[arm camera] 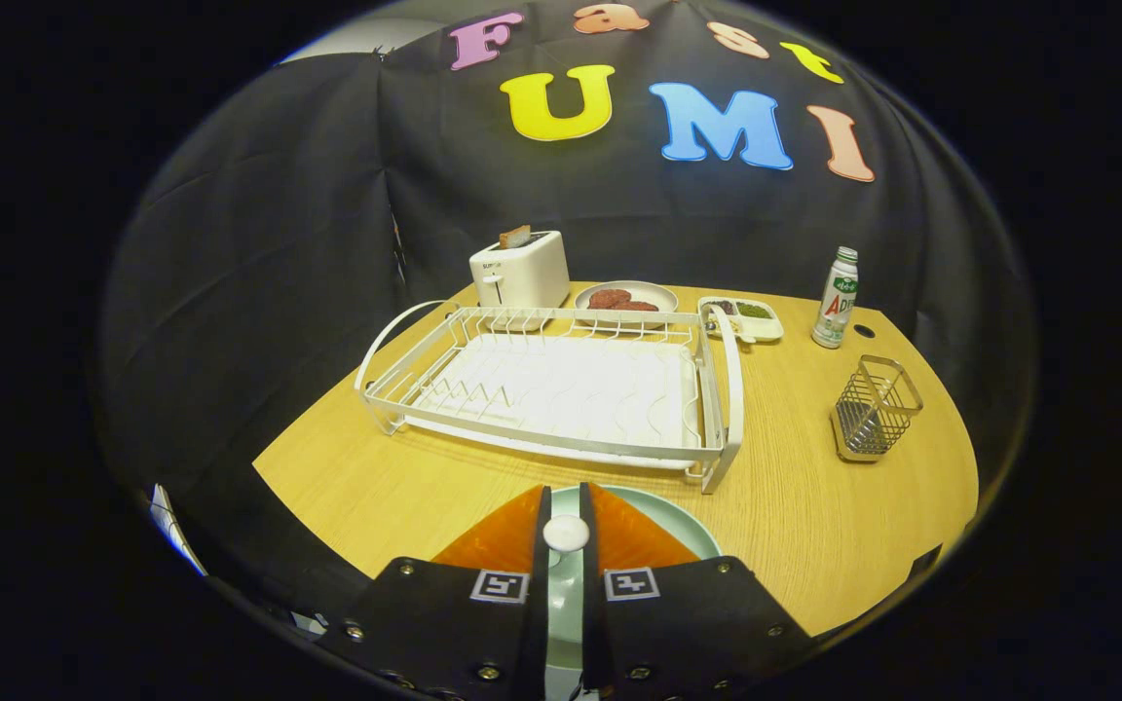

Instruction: Take the plate from the dish rack, then take the spoon from the basket and place it into the plate.

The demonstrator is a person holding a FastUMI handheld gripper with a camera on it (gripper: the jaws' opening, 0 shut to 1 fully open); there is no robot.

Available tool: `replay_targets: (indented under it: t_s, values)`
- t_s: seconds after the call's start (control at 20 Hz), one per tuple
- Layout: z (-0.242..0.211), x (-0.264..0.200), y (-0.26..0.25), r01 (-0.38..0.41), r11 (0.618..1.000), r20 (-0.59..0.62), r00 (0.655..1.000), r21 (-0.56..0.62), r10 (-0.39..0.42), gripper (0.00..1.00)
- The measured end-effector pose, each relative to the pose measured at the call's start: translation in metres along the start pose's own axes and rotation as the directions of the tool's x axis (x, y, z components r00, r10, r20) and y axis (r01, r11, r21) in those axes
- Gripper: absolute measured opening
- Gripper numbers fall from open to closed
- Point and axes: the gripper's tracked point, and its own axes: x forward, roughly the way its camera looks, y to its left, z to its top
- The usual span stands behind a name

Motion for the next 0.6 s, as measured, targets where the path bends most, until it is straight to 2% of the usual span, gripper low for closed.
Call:
replay_targets:
  t_s: [0.15,0.2,0.25,0.5,0.55,0.6]
  values:
    - [0.009,0.003,-0.003,-0.005,1.000,0.011,1.000,0.007,0.005,0.15]
    - [0.012,0.005,-0.006,0.003,1.000,0.016,1.000,0.005,-0.003,0.20]
    - [0.016,0.004,-0.011,0.012,1.000,0.021,1.000,0.005,-0.012,0.32]
    - [0.031,0.009,-0.023,0.024,0.999,0.042,0.999,0.035,-0.025,0.33]
    - [0.035,0.011,-0.027,0.032,0.999,0.046,0.998,0.037,-0.033,0.39]
    - [0.037,0.011,-0.030,0.036,0.999,0.048,0.998,0.038,-0.038,0.39]
